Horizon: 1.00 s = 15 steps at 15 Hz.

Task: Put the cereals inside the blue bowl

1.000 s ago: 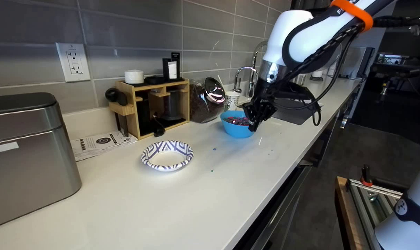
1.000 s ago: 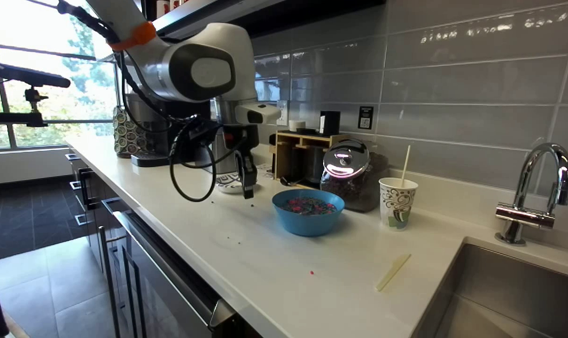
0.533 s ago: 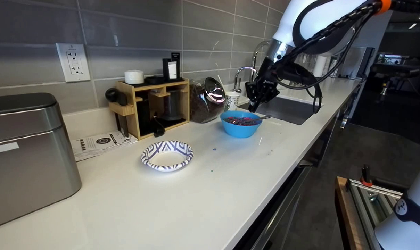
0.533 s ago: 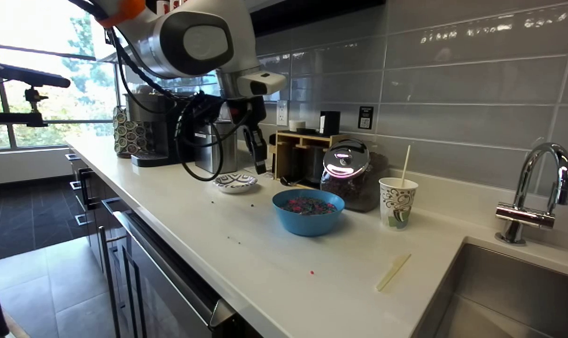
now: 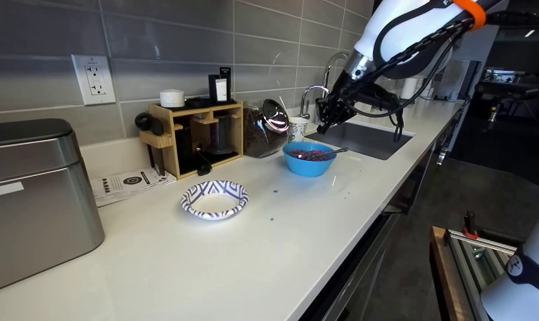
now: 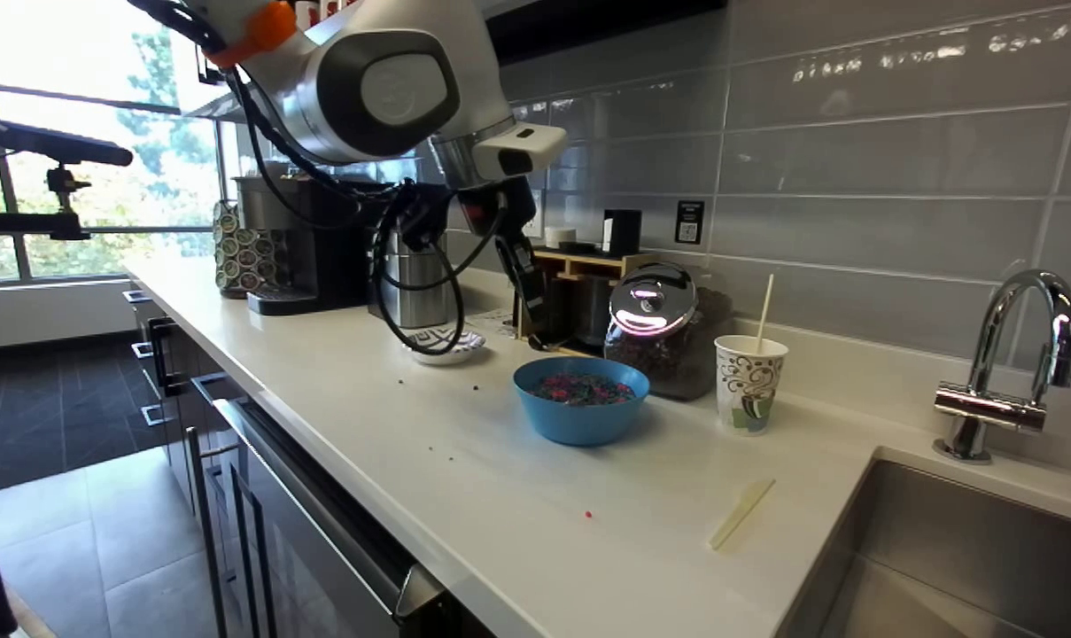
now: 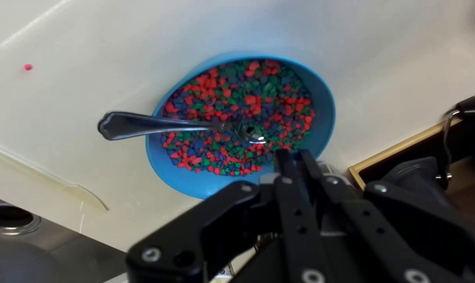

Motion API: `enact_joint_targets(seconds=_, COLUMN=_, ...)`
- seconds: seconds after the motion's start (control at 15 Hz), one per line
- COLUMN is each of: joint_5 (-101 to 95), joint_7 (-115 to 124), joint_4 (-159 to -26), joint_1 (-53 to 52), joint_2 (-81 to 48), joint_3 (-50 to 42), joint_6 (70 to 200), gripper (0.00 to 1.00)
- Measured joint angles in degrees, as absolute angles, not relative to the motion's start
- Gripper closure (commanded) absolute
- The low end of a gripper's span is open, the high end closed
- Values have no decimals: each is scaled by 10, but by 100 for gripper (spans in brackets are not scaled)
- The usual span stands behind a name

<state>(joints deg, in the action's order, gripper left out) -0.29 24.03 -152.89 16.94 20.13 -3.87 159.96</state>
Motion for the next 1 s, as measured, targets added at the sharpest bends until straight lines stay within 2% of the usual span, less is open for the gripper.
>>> enact_joint_targets(seconds=0.07, joint_5=-12, joint_7=242, joint_4=-1529, joint_1=179, joint_2=192, joint_3=-34, joint_6=1615, gripper=71)
enact_joint_targets(seconds=0.13, joint_5=-22, joint_7=244, joint_4=-1529, joint_1=190, joint_2=181, joint_3=-29, joint_6=1631, gripper=70)
enact_joint_targets(seconds=0.2, joint_5=-35, joint_7=248, joint_4=-1529, joint_1=201, joint_2=171, joint_3=-23, joint_6=1645, gripper=65)
enact_joint_targets(seconds=0.47, joint_5=-86, joint_7=271, joint_4=-1528, joint_1=239, joint_2=139, joint_3=3, joint_6=1681, gripper=33)
enact_joint_targets(seconds=0.73, joint_5=-87, joint_7=262, joint_4=-1531, joint_1=230, joint_2=134, joint_3=13, joint_6=1679, gripper=1)
enact_joint_targets(seconds=1.0, joint_5=-56, joint_7=219, joint_4=-1542, joint_1=169, joint_2=163, joint_3=7, joint_6=1616, gripper=0)
